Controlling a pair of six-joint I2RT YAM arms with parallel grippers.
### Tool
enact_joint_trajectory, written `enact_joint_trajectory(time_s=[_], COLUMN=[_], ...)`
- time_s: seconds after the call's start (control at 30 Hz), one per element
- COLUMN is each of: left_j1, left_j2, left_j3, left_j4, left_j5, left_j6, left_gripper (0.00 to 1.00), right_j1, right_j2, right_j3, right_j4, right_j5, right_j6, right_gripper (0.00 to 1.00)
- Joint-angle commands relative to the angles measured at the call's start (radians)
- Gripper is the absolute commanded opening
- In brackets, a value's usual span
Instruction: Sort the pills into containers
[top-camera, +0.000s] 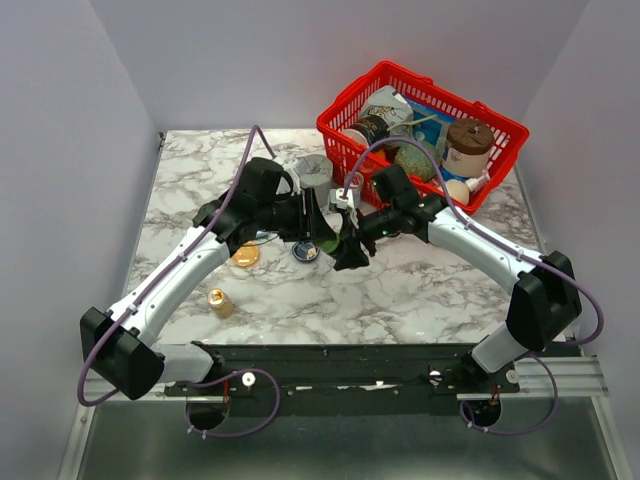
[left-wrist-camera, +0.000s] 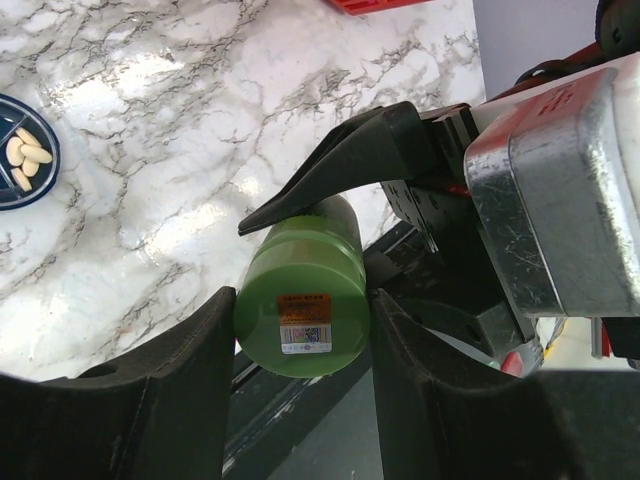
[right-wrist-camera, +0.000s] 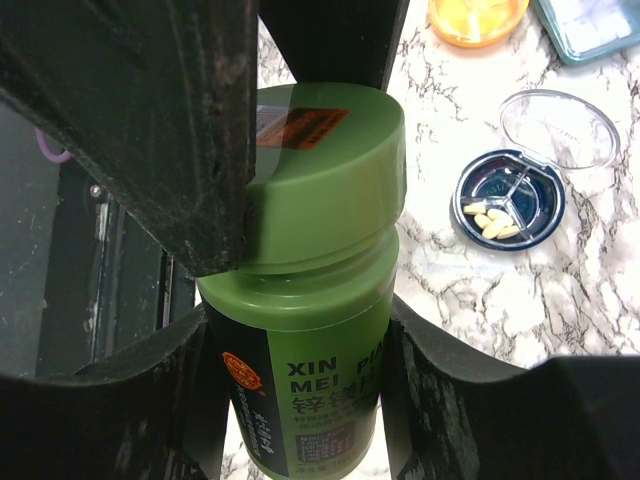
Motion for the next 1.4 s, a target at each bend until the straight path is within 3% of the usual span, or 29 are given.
enact_joint_trajectory(time_s=[0.0,0.33,0.6,0.9,1.13,1.37], left_j1=[-0.019,-0.004,-0.004,0.021,0.035,0.044], left_j2=[0.023,0.039,-0.003,0.010,0.031,-0.007], left_j3=[0.023,0.022,-0.018,-0.035,-0.015,-0.006], left_j4=[-0.032,-0.024,-0.005,-0.022,-0.046,-0.045], left_j5=[0.097,0.215,0.211,0.341,0.402,0.332], left_j6=[0.021,0.040,0.050,0.119,0.181,0.181], left_gripper=[0.14,0.14,0.15,0.23,0.39,0.67], right_j1=[0.009,0.009,0.003,0.001,0.001,0.001], right_j2=[-0.007,-0.039,-0.013,-0.010,-0.013,-0.004], right_j3=[0.036,0.017,0.011,-0.001,-0.007,-0.009], right_j4=[0.035,0.047,0.116,0.128,0.135,0.158], right_j5=[-0.029,-0.073,-0.192,-0.304,-0.337,-0.359], right_j6=[-0.009,-0.019,0.130,0.139,0.145,0.176], right_gripper=[0.20,0.20,0.19,0.19,0.19,0.19])
